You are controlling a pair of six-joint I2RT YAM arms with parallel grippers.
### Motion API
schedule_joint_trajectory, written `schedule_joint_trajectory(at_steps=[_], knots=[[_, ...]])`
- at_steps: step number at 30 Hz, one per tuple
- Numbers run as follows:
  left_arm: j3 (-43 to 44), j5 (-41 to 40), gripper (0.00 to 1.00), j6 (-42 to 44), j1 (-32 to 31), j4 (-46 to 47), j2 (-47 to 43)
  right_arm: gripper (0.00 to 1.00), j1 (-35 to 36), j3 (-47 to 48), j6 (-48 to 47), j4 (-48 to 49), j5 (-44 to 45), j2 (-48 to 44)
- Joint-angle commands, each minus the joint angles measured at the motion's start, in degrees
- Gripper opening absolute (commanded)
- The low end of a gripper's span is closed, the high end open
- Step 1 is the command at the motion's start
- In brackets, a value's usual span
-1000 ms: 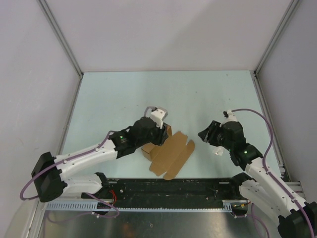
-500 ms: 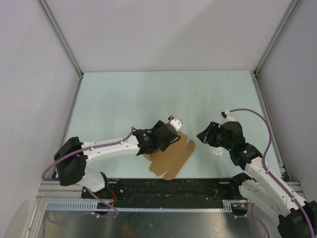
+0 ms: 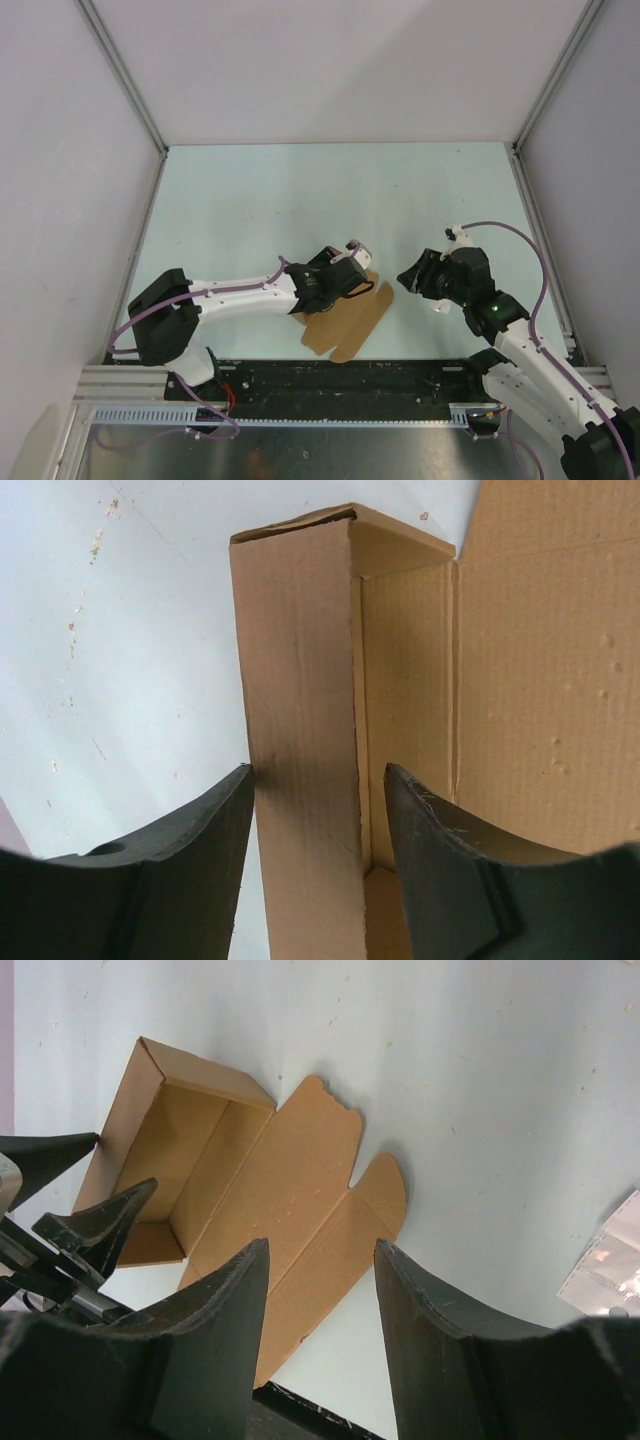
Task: Fold the paper box
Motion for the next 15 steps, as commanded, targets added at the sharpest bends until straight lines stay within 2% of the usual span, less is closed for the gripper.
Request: schedule_joint_trajectory(at_steps=[1, 15], knots=[[2.5, -2.2, 0.59, 1.2, -0.4, -0.5, 0.2, 0.52, 0.2, -1.0, -0.2, 1.0, -1.0, -1.6], [3.1, -4.4, 0.43, 2.2, -0.5, -0.7, 0.1, 0.52, 0.2, -1.6, 0.1, 0.9, -1.2, -3.1]])
